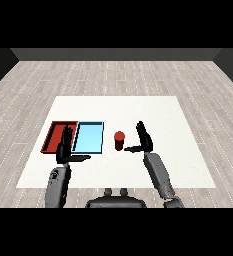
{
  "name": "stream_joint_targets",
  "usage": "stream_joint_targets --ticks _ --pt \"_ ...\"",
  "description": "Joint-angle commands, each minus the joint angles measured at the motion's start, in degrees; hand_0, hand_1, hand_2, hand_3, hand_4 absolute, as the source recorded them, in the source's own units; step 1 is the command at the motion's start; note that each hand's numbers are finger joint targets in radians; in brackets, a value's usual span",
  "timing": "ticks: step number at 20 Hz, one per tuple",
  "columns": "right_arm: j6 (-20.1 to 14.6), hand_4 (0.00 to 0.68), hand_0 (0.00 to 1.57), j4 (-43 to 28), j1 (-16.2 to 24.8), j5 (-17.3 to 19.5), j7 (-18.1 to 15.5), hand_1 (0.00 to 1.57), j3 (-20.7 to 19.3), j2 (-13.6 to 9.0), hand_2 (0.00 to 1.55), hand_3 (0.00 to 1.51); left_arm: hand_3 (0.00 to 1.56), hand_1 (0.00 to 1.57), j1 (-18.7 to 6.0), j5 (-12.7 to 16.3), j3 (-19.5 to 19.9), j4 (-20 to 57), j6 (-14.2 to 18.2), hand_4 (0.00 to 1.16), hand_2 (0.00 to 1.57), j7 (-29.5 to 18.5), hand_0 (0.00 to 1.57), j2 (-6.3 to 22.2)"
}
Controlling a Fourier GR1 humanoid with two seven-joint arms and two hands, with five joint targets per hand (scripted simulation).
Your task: Pick the red can and put it in the red box
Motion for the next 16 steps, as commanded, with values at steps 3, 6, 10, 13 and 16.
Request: stream_joint_targets --ticks 3,6,10,13,16 --pt "-1.6 0.000 0.00 5.0 1.4 -2.5 -5.8 0.00 4.6 0.1 0.00 0.00 0.00 0.00 2.7 0.9 0.5 -0.8 -1.3 0.00 0.00 -1.7 0.00 0.7" --pt "-6.6 0.000 0.00 3.7 -2.2 -6.9 -3.0 0.00 9.1 0.1 0.00 0.00 0.00 0.00 -1.0 2.1 1.2 0.5 -2.1 0.00 0.00 0.3 0.00 1.5" --pt "0.9 0.000 0.00 11.8 -2.5 -6.3 -9.1 0.00 3.6 -1.6 0.00 0.00 0.00 0.00 5.5 1.9 -0.3 -2.2 -2.9 0.00 0.00 -2.9 0.00 0.2" --pt "-7.6 0.000 0.00 13.2 -5.4 -9.9 -8.8 0.00 11.6 0.1 0.00 0.00 0.00 0.00 0.1 3.1 2.3 2.3 -3.0 0.00 0.00 -2.7 0.00 1.5" --pt "-8.0 0.000 0.00 12.5 -1.8 -12.0 -12.3 0.00 14.8 0.1 0.00 0.00 0.00 0.00 2.6 3.7 1.9 -3.4 -3.2 0.00 0.00 1.4 0.00 2.1"
